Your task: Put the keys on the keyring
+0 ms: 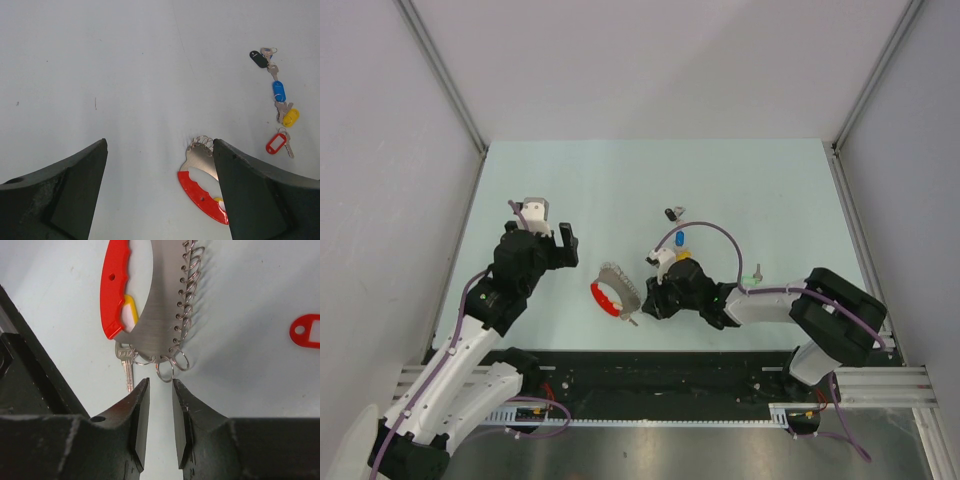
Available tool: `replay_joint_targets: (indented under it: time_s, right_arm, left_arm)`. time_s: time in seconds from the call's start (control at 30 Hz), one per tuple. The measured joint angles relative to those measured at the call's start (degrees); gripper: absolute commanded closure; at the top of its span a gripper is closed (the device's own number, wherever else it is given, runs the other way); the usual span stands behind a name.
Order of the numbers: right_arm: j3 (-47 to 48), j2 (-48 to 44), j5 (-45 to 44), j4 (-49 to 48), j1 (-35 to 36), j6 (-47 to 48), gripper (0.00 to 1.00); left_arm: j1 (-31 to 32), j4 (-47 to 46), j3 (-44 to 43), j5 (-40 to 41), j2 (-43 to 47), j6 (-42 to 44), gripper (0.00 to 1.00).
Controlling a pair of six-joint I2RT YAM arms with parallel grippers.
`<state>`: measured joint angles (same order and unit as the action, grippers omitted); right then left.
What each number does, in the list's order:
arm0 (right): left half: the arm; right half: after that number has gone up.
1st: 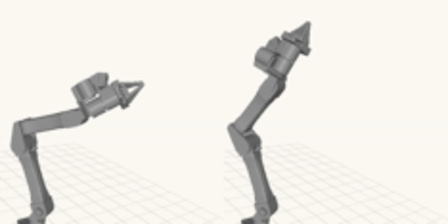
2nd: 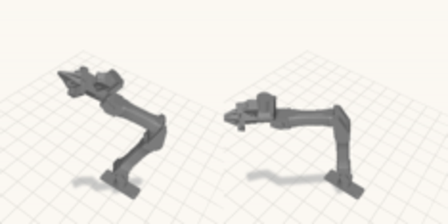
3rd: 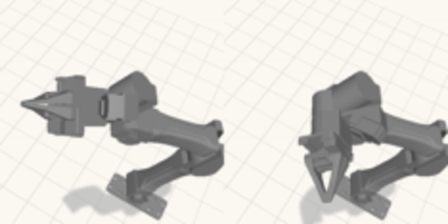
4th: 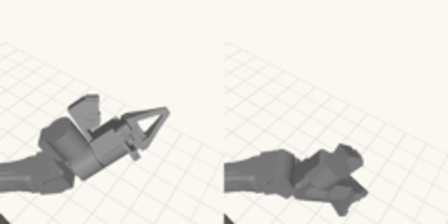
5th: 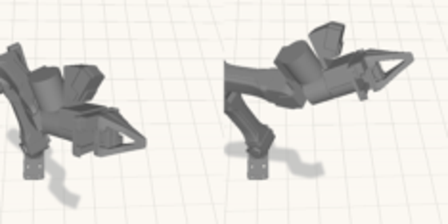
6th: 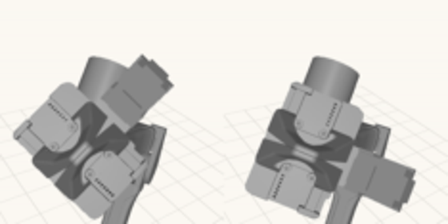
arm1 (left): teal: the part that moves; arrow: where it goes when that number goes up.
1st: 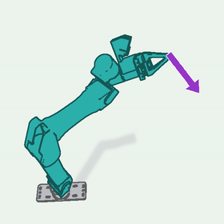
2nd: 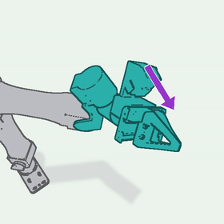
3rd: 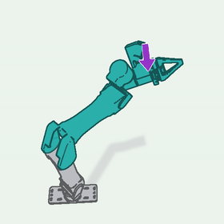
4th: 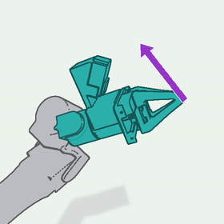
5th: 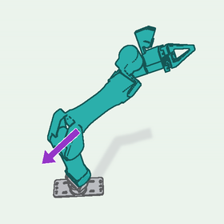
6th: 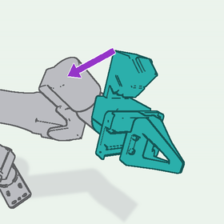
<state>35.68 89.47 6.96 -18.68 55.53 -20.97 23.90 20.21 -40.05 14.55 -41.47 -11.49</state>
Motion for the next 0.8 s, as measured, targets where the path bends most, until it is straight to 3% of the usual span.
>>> replay_joint_targets:
  time_s: [0.47, 0.67, 0.8]
  right_arm:
    - [-0.22, 5.53, 1.66, -5.7, -0.83, -3.04, 0.83]
    - [-0.22, 6.01, 2.54, -6.84, -0.79, -3.04, 0.99]
    - [-0.22, 5.73, 2.95, -6.97, -0.74, -1.92, 1.0]
  left_arm:
    - [0.0, 0.0, 0.31, -0.09, 0.0, 0.0, 0.09]
    - [0.0, 0.0, 0.63, -0.39, 0.0, 0.02, 0.09]
    - [0.0, -0.02, 0.7, -0.9, 0.0, 0.02, 0.09]
